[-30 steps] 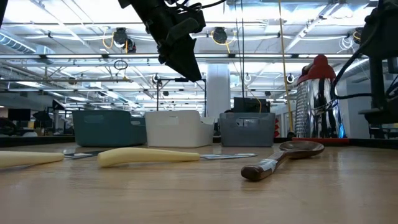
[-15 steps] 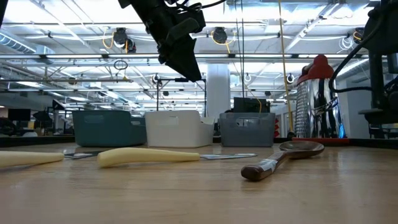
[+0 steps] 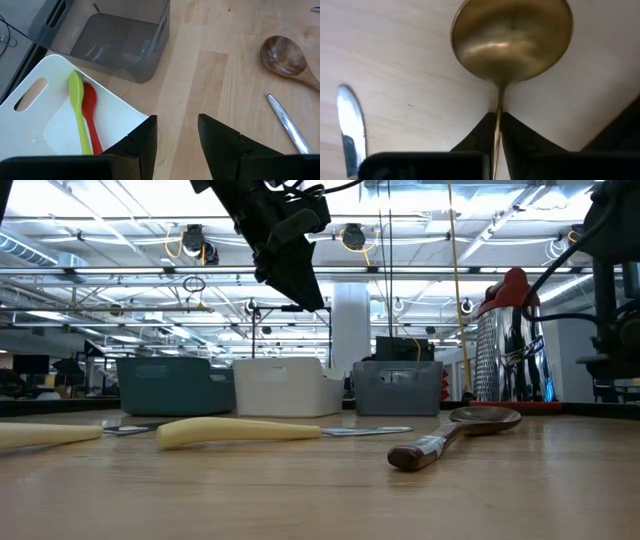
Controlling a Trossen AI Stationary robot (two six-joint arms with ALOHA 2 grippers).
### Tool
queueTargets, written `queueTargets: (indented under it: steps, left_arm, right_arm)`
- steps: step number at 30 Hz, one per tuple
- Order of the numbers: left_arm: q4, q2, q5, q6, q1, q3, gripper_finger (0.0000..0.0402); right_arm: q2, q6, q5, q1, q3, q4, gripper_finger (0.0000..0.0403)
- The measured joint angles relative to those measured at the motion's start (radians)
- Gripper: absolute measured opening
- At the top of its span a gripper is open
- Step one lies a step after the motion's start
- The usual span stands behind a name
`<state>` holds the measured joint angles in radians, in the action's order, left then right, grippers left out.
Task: Pick & Place Kitchen Items
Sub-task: Put the gold serving spoon into the white bin
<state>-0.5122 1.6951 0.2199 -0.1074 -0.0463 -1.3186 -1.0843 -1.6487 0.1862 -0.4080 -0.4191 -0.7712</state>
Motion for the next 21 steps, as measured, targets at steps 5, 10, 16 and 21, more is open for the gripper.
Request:
queueTargets:
  steps: [5,10,16,21]
  left_arm:
    - [0.0,0.0,0.0,0.0,0.0,0.0,0.0147]
    - [0.0,0.0,0.0,0.0,0.0,0.0,0.0147]
    - [0.0,0.0,0.0,-0.002,0.0,0.0,0.0147]
    - [0.001,0.0,0.0,-0.002,0.0,0.0,0.0147]
  right_arm:
    - [0.012,0.068,-0.01,0.0,-0.019,0.025,0.0006]
    - [0.053,0.139,-0.167,0.002,-0.067,0.029,0.0006]
    - [0.101,0.252,-0.297,0.012,-0.075,0.094,0.0006]
    - [0.12,0.393,-0.398,0.043,-0.076,0.217,0.0006]
